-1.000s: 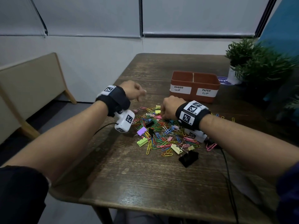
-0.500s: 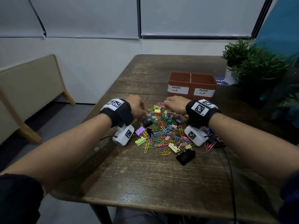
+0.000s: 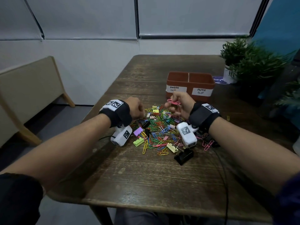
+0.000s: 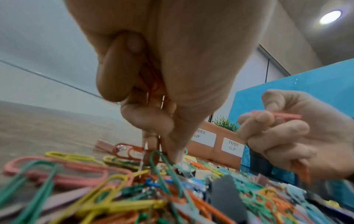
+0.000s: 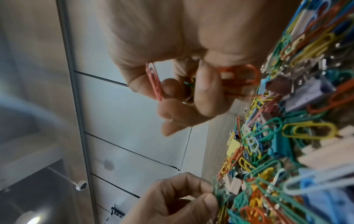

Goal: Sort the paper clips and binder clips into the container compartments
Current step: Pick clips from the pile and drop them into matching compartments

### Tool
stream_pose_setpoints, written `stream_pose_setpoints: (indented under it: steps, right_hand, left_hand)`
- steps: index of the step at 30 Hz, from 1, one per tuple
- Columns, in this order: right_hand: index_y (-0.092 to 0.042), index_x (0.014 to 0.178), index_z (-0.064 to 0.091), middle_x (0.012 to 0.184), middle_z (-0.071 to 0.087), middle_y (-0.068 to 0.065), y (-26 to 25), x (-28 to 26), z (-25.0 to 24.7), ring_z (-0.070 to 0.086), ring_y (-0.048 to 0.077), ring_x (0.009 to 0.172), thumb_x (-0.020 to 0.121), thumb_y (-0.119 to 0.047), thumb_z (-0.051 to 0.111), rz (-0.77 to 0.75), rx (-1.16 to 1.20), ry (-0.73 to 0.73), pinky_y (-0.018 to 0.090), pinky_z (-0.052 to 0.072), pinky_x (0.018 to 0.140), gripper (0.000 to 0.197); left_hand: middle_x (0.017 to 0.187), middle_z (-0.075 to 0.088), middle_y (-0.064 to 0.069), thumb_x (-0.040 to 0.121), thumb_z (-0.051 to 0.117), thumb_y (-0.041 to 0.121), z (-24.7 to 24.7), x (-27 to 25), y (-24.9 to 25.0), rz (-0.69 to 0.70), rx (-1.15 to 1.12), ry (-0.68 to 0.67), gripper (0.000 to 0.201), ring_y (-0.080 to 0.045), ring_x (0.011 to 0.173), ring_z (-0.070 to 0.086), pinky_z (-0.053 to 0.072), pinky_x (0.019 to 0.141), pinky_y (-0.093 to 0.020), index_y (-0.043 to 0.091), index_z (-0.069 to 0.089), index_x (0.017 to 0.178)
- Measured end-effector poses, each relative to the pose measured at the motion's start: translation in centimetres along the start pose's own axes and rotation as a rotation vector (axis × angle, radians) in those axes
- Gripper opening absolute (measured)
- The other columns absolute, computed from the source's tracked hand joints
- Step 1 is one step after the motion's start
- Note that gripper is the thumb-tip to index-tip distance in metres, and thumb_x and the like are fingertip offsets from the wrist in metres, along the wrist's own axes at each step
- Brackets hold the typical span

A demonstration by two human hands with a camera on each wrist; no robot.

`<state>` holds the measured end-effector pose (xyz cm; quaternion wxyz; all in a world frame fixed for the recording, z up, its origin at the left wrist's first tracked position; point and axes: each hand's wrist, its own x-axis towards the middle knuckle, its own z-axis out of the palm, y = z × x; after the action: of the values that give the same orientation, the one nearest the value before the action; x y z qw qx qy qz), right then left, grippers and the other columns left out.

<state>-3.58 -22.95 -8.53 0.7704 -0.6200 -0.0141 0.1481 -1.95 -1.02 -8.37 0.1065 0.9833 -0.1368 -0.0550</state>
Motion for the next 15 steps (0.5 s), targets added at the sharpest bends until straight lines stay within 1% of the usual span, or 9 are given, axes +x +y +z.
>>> stream_pose_setpoints:
  steps: [2,5,7,8,9,11,12,13,15]
  right_hand:
    - [-0.016,0.064,0.035,0.056,0.058,0.004,0.2,0.2,-0.3,0.038,0.008,0.035,0.085,-0.004,0.032,0.020,-0.015,-0.002,0.013,0.020,0.034,0.025]
    - [-0.015,0.062,0.033,0.053,0.052,0.001,0.2,0.6,-0.5,0.031,0.006,0.031,0.082,0.001,0.032,0.026,-0.041,0.014,0.012,0.015,0.034,0.026]
    - [-0.015,0.064,0.033,0.053,0.049,0.002,0.3,0.8,-0.5,0.028,0.006,0.030,0.080,0.002,0.032,0.032,-0.061,0.034,0.011,0.015,0.032,0.023]
    - [-0.014,0.065,0.034,0.054,0.048,0.003,0.2,0.9,-0.5,0.028,0.006,0.030,0.080,0.002,0.032,0.043,-0.078,0.043,0.011,0.016,0.032,0.022]
    - [-0.014,0.068,0.035,0.056,0.047,0.003,0.1,0.9,-0.5,0.028,0.007,0.030,0.080,0.002,0.032,0.058,-0.095,0.050,0.011,0.016,0.032,0.020]
    - [-0.011,0.080,0.041,0.058,0.044,0.002,-0.5,1.1,-0.6,0.027,0.006,0.031,0.082,0.002,0.030,0.087,-0.115,0.058,0.012,0.016,0.032,0.017]
    - [-0.010,0.087,0.045,0.057,0.042,0.001,-1.1,1.2,-0.9,0.027,0.006,0.031,0.083,0.001,0.029,0.096,-0.116,0.067,0.012,0.016,0.033,0.021]
    - [-0.010,0.093,0.049,0.056,0.040,-0.001,-1.8,1.3,-1.3,0.025,0.005,0.031,0.084,0.001,0.027,0.102,-0.117,0.081,0.011,0.015,0.034,0.025]
    - [-0.010,0.097,0.051,0.055,0.036,-0.001,-3.8,1.8,-2.6,0.022,0.005,0.030,0.085,-0.001,0.026,0.096,-0.111,0.135,0.009,0.015,0.034,0.029]
  left_hand:
    - [0.085,0.071,0.006,0.088,0.069,0.028,-0.6,0.0,-0.2,0.002,-0.028,-0.006,0.009,-0.009,0.076,0.061,0.044,0.063,-0.021,0.020,0.073,0.089]
    - [0.080,0.072,0.006,0.088,0.069,0.024,-1.8,0.3,-0.5,0.002,-0.177,-0.034,0.010,-0.008,0.068,0.063,0.053,0.073,-0.026,0.015,0.072,0.091]
    - [0.077,0.072,0.008,0.088,0.070,0.024,-2.5,0.4,-0.5,0.022,-0.253,-0.014,0.009,-0.006,0.066,0.062,0.052,0.078,-0.027,0.015,0.071,0.091]
    - [0.077,0.072,0.009,0.089,0.070,0.025,-2.8,0.4,-0.5,0.035,-0.284,0.001,0.010,-0.005,0.066,0.061,0.050,0.076,-0.025,0.016,0.071,0.091]
    - [0.078,0.072,0.009,0.089,0.070,0.025,-3.2,0.4,-0.4,0.045,-0.321,0.013,0.010,-0.003,0.065,0.060,0.050,0.072,-0.022,0.016,0.070,0.091]
    - [0.079,0.072,0.007,0.091,0.068,0.023,-3.9,0.4,0.1,0.061,-0.421,0.026,0.008,0.004,0.057,0.058,0.045,0.058,-0.012,0.015,0.068,0.091]
    - [0.079,0.072,0.006,0.091,0.067,0.021,-4.4,0.5,0.4,0.068,-0.464,0.034,0.007,0.007,0.052,0.056,0.043,0.053,-0.010,0.015,0.067,0.091]
    - [0.080,0.072,0.006,0.092,0.066,0.020,-4.8,0.6,0.8,0.073,-0.496,0.045,0.006,0.008,0.049,0.054,0.041,0.051,-0.010,0.014,0.067,0.092]
    - [0.082,0.071,0.004,0.092,0.066,0.020,-5.5,1.2,1.7,0.079,-0.559,0.061,0.008,0.008,0.044,0.050,0.038,0.046,-0.011,0.012,0.066,0.096]
